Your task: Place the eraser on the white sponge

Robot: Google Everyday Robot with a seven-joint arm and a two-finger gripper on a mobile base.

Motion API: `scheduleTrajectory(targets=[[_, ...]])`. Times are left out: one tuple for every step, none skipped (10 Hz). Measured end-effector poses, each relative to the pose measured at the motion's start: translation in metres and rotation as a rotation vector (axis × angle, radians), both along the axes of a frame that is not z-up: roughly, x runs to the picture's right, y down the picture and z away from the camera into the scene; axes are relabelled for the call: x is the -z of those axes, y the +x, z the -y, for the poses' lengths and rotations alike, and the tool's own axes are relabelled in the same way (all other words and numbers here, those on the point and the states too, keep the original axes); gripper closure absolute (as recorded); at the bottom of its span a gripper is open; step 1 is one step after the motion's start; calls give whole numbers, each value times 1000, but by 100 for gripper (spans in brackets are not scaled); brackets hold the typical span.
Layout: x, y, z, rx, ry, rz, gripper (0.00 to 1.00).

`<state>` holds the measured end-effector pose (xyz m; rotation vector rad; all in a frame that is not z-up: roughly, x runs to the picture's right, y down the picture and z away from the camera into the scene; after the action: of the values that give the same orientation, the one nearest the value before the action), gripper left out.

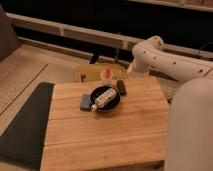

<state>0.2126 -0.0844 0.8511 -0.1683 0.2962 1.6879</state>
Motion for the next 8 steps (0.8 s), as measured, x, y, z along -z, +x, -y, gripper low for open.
scheduleTrajectory(targets=[[-11, 8, -1, -2, -8, -5, 35], [-21, 13, -1, -2, -11, -4, 35], [-34, 13, -2, -4, -16, 9, 35], [-49, 9, -2, -11, -24, 29, 35], [-58, 6, -7, -17, -36, 43, 35], [-70, 5, -16, -24, -61, 56, 35], [-79, 5, -25, -28, -82, 69, 35], [-87, 3, -29, -32, -93, 86, 35]])
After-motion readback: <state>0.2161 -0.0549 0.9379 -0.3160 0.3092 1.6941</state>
